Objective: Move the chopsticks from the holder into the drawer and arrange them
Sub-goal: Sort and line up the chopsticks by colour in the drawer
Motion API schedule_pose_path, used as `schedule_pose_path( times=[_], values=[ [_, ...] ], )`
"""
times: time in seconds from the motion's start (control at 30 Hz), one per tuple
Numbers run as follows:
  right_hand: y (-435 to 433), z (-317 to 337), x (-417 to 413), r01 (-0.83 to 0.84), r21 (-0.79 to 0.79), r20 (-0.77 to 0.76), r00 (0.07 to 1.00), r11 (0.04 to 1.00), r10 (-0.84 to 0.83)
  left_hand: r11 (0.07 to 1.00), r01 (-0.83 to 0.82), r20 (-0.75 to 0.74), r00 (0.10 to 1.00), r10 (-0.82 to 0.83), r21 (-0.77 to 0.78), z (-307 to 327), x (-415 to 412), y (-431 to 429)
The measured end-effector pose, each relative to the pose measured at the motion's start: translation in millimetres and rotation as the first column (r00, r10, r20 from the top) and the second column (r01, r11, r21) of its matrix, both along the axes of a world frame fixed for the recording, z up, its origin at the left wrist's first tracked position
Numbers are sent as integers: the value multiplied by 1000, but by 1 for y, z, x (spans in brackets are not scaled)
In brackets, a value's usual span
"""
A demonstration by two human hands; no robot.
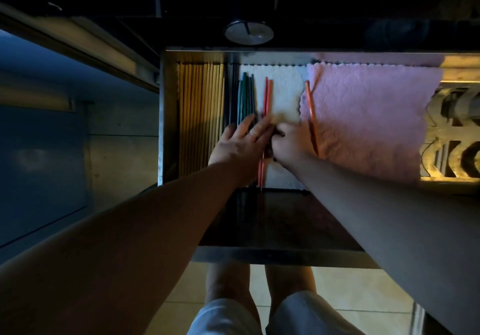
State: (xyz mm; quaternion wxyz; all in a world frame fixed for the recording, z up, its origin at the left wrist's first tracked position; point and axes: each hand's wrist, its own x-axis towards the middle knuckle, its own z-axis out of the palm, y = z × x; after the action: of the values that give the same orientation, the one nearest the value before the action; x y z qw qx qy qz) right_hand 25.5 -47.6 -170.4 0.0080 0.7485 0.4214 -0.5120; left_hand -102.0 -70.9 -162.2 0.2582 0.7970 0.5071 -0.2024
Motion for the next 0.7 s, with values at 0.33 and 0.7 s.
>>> schedule_pose_path(
  times=[0.33,0.7],
  values=[
    [0,-8,-4,196,-12,-66,978,981,-196,1000,24,-105,994,-24,-5,-2,-15,-9],
    [-1,-4,42,-3,384,240,966,923,-97,997,76,-101,992,-77,-19,-4,-5,1]
  ],
)
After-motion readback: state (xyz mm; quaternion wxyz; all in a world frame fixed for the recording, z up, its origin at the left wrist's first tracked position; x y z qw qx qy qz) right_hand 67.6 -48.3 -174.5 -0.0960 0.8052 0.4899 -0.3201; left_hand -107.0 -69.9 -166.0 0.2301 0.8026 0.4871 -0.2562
